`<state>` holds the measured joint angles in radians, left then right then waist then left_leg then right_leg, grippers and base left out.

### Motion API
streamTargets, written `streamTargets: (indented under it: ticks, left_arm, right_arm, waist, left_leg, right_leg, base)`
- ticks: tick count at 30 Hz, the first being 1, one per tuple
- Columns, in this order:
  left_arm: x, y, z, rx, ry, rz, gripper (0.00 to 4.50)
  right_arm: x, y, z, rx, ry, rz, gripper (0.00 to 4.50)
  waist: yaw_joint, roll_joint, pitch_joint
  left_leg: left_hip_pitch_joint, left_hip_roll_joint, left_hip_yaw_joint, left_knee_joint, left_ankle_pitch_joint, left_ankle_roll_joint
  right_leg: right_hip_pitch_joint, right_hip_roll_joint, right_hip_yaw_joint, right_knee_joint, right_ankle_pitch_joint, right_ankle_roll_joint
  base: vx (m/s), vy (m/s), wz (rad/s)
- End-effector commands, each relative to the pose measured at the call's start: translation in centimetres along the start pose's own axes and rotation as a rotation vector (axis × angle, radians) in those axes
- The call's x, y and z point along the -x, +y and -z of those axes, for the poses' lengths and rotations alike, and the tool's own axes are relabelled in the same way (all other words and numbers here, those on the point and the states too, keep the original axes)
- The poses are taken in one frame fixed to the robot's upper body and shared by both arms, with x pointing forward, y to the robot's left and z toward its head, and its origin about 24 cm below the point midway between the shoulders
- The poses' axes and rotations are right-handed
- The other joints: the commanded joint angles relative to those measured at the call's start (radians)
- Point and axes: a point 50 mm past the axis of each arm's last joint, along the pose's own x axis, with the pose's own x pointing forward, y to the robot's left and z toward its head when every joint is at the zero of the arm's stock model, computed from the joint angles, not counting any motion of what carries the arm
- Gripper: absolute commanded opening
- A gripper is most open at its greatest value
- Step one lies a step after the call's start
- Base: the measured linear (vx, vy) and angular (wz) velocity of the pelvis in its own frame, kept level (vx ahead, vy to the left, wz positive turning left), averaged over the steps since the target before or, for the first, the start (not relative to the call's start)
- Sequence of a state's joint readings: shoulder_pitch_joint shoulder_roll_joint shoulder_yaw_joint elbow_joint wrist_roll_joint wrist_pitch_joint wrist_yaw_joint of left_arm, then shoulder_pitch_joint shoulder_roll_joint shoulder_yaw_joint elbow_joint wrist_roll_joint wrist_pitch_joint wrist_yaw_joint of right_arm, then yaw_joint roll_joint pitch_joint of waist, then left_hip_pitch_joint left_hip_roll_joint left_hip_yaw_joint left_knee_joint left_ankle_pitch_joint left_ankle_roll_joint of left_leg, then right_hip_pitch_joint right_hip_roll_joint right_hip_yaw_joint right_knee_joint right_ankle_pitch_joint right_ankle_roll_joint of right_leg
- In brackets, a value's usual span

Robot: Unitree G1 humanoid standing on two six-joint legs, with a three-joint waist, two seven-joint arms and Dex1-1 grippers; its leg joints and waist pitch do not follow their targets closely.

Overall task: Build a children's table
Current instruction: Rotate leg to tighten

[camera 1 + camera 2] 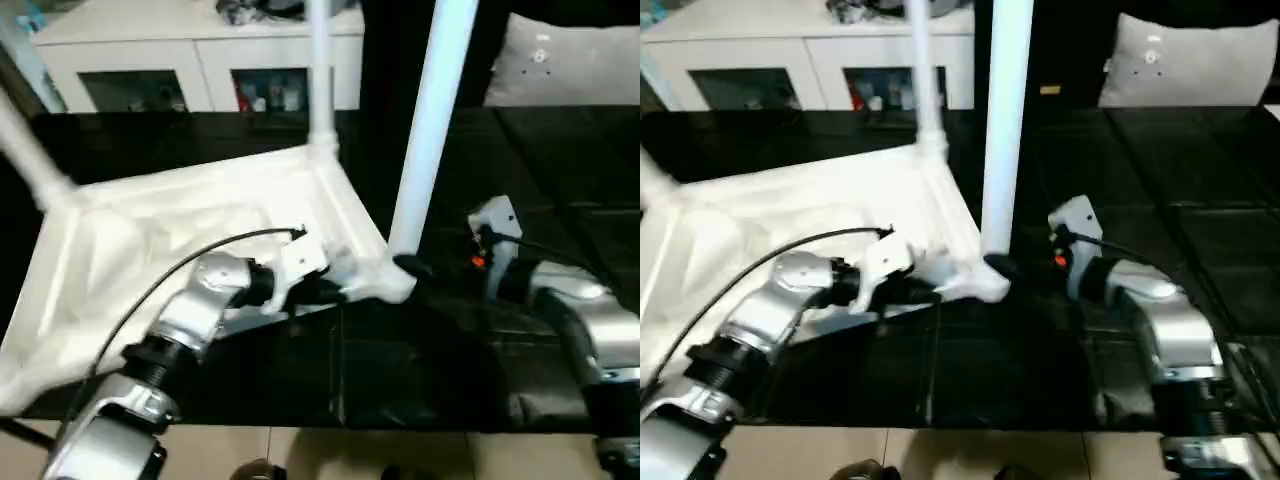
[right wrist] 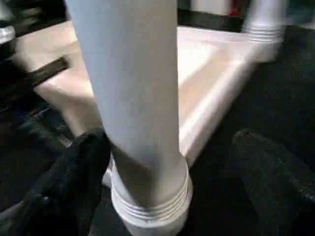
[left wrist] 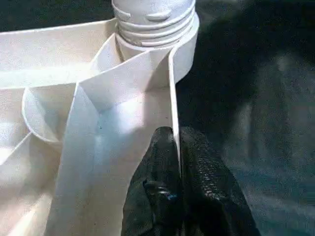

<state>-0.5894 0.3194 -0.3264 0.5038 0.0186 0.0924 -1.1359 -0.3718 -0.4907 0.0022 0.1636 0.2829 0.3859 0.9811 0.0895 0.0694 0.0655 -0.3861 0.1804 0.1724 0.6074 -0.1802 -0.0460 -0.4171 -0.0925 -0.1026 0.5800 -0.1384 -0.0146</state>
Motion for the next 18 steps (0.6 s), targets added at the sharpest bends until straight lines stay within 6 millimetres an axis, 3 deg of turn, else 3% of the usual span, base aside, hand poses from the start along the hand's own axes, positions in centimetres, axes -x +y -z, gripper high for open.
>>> streamTargets:
  ticks: [1,2,4,6,8,9,11,12,18]
  left_arm:
    - [0.2,0.2,-2.0,-0.122,-0.042,0.097,0.0]
    - [0.7,0.1,-1.8,-0.15,-0.027,0.173,0.0]
    - [0.9,0.0,-1.7,-0.158,-0.017,0.2,0.0]
    - [1.1,-0.2,-1.4,-0.182,0.014,0.262,0.0]
    - [1.2,-0.3,-1.4,-0.195,0.021,0.288,0.0]
    - [1.2,-0.3,-1.4,-0.198,0.019,0.291,0.0]
    - [1.1,-0.3,-1.5,-0.204,0.013,0.304,0.0]
    - [1.1,-0.3,-1.5,-0.208,0.012,0.307,0.0]
    - [0.9,-0.3,-1.5,-0.218,0.004,0.319,0.0]
  right_arm:
    - [0.2,0.3,-0.2,0.039,0.004,-0.106,4.14]
    - [0.7,0.9,-0.3,0.059,0.024,-0.234,4.14]
    - [0.8,1.2,-0.3,0.066,0.031,-0.282,4.14]
    - [0.8,2.0,-0.2,0.06,0.051,-0.393,3.81]
    - [0.8,2.3,-0.2,0.051,0.062,-0.443,3.76]
    - [0.7,2.3,-0.1,0.051,0.064,-0.448,3.62]
    - [0.5,2.6,0.1,0.038,0.079,-0.48,3.37]
    - [0.5,2.6,0.1,0.035,0.082,-0.491,3.33]
    - [0.4,3.1,0.4,-0.006,0.094,-0.558,2.88]
  waist:
    - [0.003,-0.021,-0.091]
    - [0.008,-0.023,-0.09]
    - [0.013,-0.026,-0.091]
    - [0.021,-0.025,-0.09]
    - [0.025,-0.026,-0.088]
    - [0.025,-0.034,-0.088]
    - [0.027,-0.03,-0.088]
    - [0.026,-0.036,-0.088]
    - [0.027,-0.037,-0.086]
  left_leg:
    - [0.017,0.043,-0.008,-0.059,-0.156,0.108]
    - [0.018,0.045,-0.007,-0.06,-0.162,0.109]
    - [0.015,0.048,-0.008,-0.06,-0.157,0.116]
    - [0.016,0.048,-0.008,-0.06,-0.155,0.116]
    - [0.019,0.048,-0.007,-0.06,-0.171,0.11]
    - [0.018,0.048,-0.006,-0.06,-0.171,0.109]
    - [0.017,0.05,-0.009,-0.063,-0.173,0.096]
    - [0.017,0.05,-0.009,-0.063,-0.174,0.094]
    - [0.016,0.047,-0.009,-0.063,-0.182,0.085]
  right_leg:
    - [0.063,-0.058,0.044,-0.063,-0.298,-0.189]
    - [0.063,-0.059,0.045,-0.062,-0.303,-0.191]
    - [0.064,-0.06,0.047,-0.057,-0.286,-0.194]
    - [0.062,-0.061,0.047,-0.057,-0.299,-0.197]
    - [0.06,-0.061,0.048,-0.061,-0.327,-0.193]
    - [0.06,-0.061,0.048,-0.061,-0.332,-0.191]
    - [0.061,-0.063,0.047,-0.06,-0.353,-0.186]
    - [0.061,-0.064,0.047,-0.061,-0.356,-0.183]
    - [0.06,-0.064,0.046,-0.068,-0.405,-0.158]
  base:
    - [0.0,0.0,0.0]
    - [0.0,0.0,0.0]
    - [0.0,0.0,0.0]
    - [0.0,0.0,0.0]
    - [0.0,0.0,0.0]
    - [0.0,0.0,0.0]
    - [0.0,0.0,0.0]
    - [0.0,0.0,0.0]
    - [0.0,0.0,0.0]
